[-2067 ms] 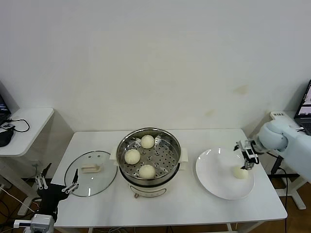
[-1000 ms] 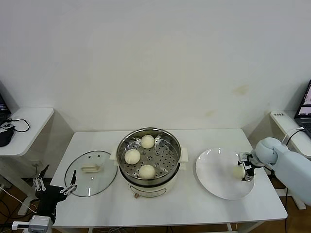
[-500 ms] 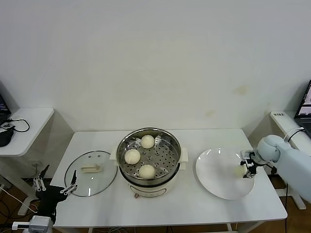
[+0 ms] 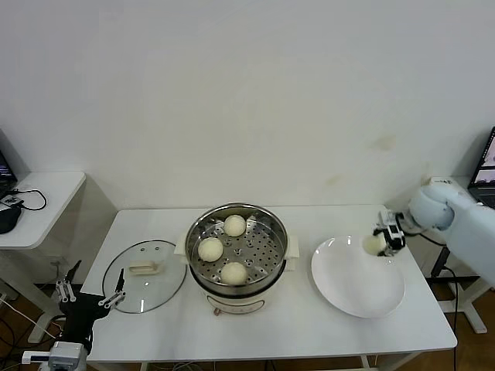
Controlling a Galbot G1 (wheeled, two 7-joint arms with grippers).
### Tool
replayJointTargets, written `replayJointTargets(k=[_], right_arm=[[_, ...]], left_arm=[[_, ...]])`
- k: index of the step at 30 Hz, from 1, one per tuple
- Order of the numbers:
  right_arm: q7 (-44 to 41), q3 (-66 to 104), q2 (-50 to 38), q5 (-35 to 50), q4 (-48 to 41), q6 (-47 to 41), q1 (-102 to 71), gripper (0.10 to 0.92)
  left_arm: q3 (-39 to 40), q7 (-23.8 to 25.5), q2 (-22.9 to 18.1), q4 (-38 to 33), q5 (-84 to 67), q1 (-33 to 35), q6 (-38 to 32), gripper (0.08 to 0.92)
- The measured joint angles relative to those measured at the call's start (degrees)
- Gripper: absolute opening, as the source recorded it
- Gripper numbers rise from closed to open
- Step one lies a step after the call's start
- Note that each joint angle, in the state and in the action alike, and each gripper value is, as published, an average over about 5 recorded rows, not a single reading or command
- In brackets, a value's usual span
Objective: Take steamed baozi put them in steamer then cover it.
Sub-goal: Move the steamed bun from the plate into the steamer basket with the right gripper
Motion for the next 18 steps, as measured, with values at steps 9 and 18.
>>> replayJointTargets(k=[9, 18], right_arm=[[1.71, -12.34, 2.44, 11.63, 7.69, -4.74, 18.31, 0.601], [5.37, -22.15, 9.45, 24.15, 12.22, -11.03, 30.23, 0.606]], left_arm=[[-0.06, -0.04, 0.54, -0.06, -0.3, -0.16, -0.03, 0.823], [-0.42, -0.08, 0.85, -0.14, -0.62, -0.48, -0.08, 0.823]])
